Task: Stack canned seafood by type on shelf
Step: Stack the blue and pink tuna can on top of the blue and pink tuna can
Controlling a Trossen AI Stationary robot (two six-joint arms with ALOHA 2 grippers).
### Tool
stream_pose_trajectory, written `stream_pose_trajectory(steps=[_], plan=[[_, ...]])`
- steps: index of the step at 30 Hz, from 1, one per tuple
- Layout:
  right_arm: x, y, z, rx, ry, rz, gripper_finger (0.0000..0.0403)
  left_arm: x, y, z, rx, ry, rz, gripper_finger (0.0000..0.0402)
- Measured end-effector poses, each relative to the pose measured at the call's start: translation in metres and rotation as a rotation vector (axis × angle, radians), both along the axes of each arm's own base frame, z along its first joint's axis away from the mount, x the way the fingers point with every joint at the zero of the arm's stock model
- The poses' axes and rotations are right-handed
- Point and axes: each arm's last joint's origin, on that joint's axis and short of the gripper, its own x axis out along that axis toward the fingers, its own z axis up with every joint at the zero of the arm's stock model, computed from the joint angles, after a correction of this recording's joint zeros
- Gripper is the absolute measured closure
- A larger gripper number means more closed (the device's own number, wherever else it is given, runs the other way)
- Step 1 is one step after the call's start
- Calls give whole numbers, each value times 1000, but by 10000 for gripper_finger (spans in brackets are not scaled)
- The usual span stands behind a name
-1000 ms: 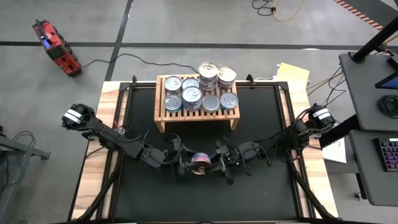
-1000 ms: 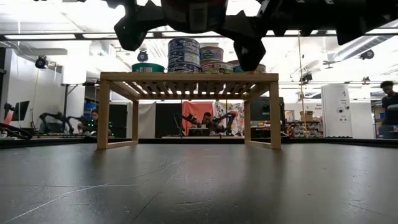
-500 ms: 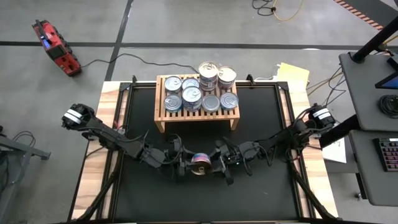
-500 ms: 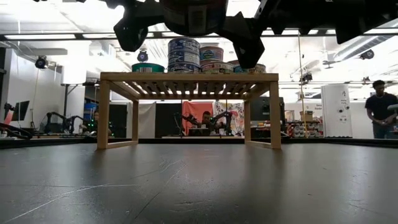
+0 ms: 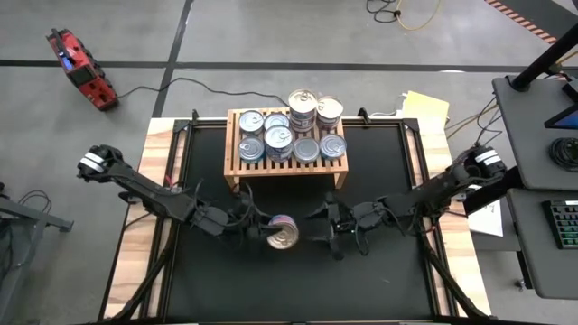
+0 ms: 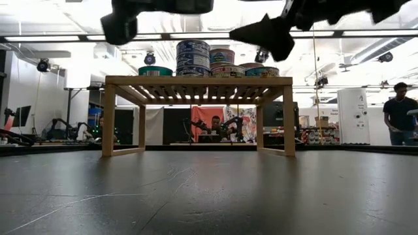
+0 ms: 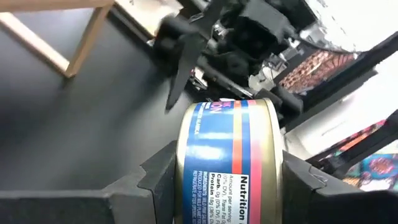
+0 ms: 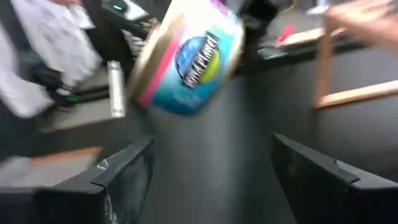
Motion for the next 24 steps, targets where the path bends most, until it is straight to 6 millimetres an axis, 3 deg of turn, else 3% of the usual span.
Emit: stream_pose_trajectory(steps=[6,11,18,24], plan=[[-18,18,17,-361,-73,23,108,-13,5,12,-182,8,-19,234],[-23,40,23,-818,-116,76,125,-12,5,11,-332,17,-18,234],[-16,67,21,-1349,-135,171,147,-9,3,7,-415,26,9,234],[3,79,23,-1603,-70,125,147,-8,3,8,-469,11,35,234]])
